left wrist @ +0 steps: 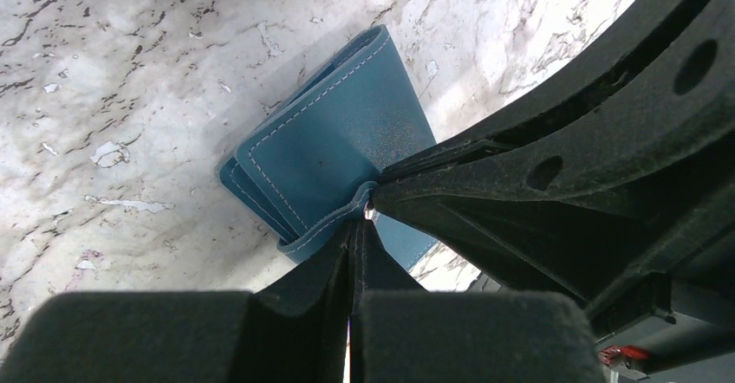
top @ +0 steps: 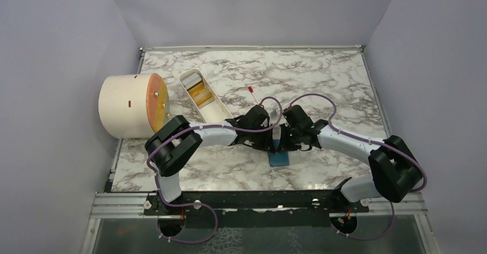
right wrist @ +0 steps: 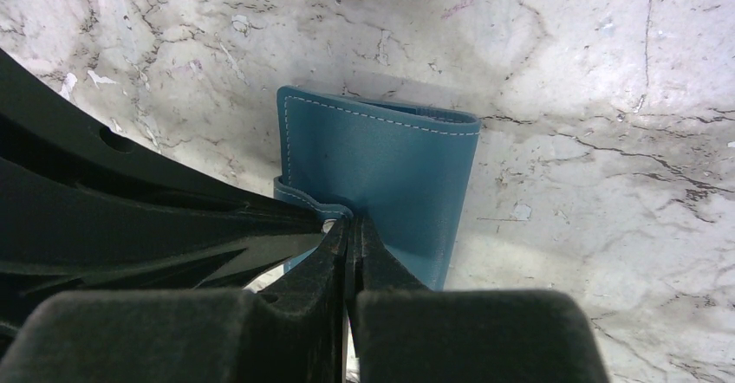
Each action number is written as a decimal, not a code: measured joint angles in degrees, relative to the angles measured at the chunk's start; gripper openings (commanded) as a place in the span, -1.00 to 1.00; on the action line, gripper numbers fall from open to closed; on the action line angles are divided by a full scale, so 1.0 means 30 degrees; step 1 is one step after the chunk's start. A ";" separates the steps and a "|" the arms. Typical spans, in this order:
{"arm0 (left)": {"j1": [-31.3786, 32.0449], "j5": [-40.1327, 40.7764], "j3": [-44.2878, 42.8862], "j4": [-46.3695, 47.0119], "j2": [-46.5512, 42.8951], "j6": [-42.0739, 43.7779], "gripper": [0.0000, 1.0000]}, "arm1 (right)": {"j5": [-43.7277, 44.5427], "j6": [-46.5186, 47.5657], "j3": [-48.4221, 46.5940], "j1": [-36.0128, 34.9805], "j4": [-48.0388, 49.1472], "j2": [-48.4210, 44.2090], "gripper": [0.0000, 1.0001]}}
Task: Put the credit cards into the card holder
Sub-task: Close the card holder at the center of the board.
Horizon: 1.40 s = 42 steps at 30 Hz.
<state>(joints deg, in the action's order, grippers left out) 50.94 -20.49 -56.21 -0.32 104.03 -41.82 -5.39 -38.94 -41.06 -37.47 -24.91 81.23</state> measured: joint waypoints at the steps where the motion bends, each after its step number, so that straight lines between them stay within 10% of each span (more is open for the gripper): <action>1: 0.0029 0.0087 0.0000 -0.0058 -0.0022 0.0015 -0.94 | -0.0007 0.0000 -0.0007 0.0000 -0.0007 -0.0007 -0.98; 42: -0.0750 0.2106 -0.0867 -0.3548 -0.1566 0.1530 -0.64 | -0.0423 -0.0947 0.2171 -0.0401 0.2594 -0.2295 -0.98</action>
<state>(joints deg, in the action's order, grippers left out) 48.69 -14.17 -58.81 -10.96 99.33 -37.23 -6.66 -41.78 -34.54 -38.68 -17.12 74.35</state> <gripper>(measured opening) 0.182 0.012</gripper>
